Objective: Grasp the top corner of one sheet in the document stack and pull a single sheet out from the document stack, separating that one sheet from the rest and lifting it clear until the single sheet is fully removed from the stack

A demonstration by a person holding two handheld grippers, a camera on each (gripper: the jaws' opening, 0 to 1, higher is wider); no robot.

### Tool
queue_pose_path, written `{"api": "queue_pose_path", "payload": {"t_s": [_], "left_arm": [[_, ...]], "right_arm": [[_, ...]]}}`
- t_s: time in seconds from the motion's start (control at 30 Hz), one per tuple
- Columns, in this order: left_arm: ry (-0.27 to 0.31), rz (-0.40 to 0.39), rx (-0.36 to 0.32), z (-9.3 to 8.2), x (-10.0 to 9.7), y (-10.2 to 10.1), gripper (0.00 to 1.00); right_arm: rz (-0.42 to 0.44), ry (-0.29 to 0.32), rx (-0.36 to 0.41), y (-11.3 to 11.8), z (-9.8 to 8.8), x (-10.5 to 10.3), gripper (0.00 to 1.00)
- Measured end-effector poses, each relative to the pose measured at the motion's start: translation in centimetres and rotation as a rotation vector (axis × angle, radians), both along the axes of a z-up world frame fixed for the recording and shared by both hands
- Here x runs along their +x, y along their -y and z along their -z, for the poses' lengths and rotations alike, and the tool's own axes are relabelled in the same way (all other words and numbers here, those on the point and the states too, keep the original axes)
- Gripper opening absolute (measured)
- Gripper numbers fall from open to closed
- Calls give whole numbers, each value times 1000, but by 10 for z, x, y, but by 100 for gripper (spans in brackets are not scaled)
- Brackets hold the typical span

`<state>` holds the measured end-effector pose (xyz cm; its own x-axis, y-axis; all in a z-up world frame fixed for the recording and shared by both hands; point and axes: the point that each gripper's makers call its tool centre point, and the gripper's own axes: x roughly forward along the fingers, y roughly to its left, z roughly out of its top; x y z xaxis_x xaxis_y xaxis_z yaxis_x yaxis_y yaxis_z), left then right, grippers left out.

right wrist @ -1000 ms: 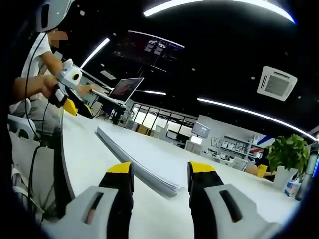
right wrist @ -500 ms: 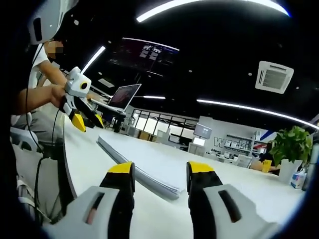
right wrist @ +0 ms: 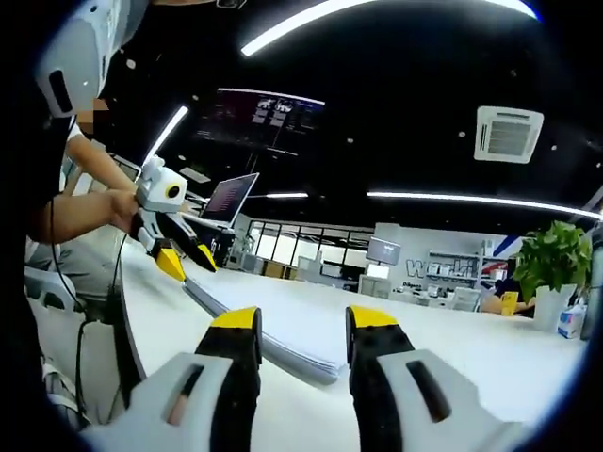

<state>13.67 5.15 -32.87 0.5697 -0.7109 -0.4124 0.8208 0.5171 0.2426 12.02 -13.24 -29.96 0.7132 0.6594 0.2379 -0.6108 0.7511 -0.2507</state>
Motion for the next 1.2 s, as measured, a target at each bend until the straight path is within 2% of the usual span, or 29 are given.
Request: {"api": "queue_pose_path", "payload": {"t_s": [0.17, 0.43, 0.73, 0.83, 1.03, 1.2], "left_arm": [[12, 32, 56, 8, 7, 7, 34], [10, 76, 80, 12, 14, 16, 32], [23, 115, 182, 23, 18, 17, 28], [45, 115, 181, 21, 21, 17, 25], [27, 114, 160, 21, 21, 15, 25], [43, 122, 169, 21, 21, 15, 25]], "right_arm": [[5, -4, 8, 0, -1, 1, 34], [2, -21, 28, 2, -4, 2, 34], [3, -25, 42, 3, -7, 1, 32], [8, -22, 36, 3, -8, 2, 32], [17, -19, 45, 4, -10, 3, 31], [15, -18, 38, 3, -10, 2, 31]]}}
